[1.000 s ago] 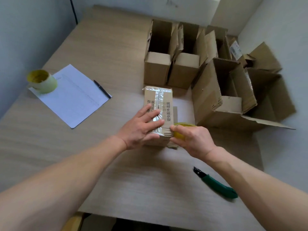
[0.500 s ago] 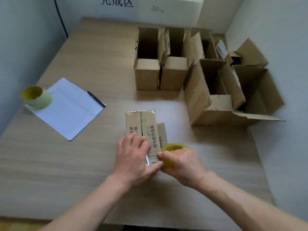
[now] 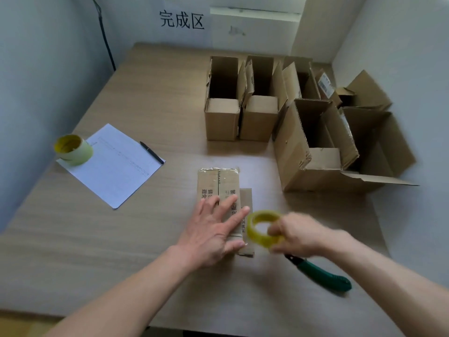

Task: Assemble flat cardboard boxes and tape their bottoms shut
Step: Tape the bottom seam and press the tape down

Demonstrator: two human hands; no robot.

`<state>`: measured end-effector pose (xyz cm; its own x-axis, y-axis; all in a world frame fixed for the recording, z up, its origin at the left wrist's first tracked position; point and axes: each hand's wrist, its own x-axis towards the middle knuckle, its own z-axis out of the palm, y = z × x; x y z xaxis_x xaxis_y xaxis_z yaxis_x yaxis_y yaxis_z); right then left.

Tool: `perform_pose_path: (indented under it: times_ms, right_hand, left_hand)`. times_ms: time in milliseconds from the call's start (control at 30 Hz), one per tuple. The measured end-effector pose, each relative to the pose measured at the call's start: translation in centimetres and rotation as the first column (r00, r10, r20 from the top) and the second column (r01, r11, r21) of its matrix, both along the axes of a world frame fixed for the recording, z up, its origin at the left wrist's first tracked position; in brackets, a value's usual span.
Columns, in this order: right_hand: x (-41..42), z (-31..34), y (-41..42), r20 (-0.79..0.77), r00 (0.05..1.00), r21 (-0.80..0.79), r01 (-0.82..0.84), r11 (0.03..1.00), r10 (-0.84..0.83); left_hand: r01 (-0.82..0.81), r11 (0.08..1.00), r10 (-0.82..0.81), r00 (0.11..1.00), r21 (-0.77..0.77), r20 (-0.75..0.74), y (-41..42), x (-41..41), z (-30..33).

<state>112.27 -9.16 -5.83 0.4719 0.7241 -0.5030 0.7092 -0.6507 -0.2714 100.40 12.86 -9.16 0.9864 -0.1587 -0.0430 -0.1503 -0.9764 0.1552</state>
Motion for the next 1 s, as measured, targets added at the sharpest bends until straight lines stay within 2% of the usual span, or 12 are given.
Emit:
perform_pose_path:
  times_ms: [33, 67, 133, 233, 533, 633, 733, 833, 1000]
  right_hand:
    - [0.8, 0.3, 1.1, 0.236, 0.97, -0.022, -0.051, 0.998, 0.054]
    - [1.3, 0.5, 2.3, 0.394, 0.916, -0.003, -0.078, 0.997, 0.072]
    - [1.6, 0.8, 4.4, 0.49, 0.868, 0.056, -0.119, 0.991, 0.076]
    - [1.4, 0.6, 4.7, 0.482, 0.875, 0.117, -0.114, 0.987, 0.044]
    - [-0.4, 0.8, 3.9, 0.549, 0.836, 0.17, -0.105, 0.98, -0.005]
    - [-1.0, 0.6, 3.9, 0.513, 0.856, 0.196, -0.049, 0.979, -0.06]
    - [-1.4, 0.7, 3.9, 0.519, 0.853, 0.196, -0.052, 0.979, -0.059]
    - [-1.4, 0.8, 3.7, 0.533, 0.843, 0.254, -0.086, 0.963, -0.065]
    - [-1.4, 1.3, 3.6, 0.565, 0.825, 0.279, -0.156, 0.948, -0.031]
  left_hand:
    - [0.018, 1.0, -0.018, 0.999, 0.0, -0.048, 0.2, 0.4, 0.0]
    - [0.026, 1.0, -0.027, 0.996, -0.011, -0.082, 0.4, 0.8, 0.1]
    - [0.002, 0.999, -0.007, 0.996, -0.053, -0.094, 0.7, 1.4, 0.4]
    - [-0.042, 0.997, 0.035, 0.995, -0.07, -0.099, 0.5, 2.0, 1.2]
    - [0.011, 1.0, -0.012, 0.979, -0.006, -0.202, -1.4, 4.1, 3.5]
    - [-0.061, 0.996, 0.042, 0.961, -0.062, -0.272, -2.3, 4.9, 4.0]
    - [-0.069, 0.998, 0.064, 0.963, -0.01, -0.26, -2.7, 5.3, 3.9]
    - [-0.119, 0.993, 0.108, 0.958, -0.024, -0.266, -2.6, 5.8, 3.8]
    - [-0.312, 0.947, 0.262, 0.884, -0.071, -0.388, -2.5, 7.0, 4.1]
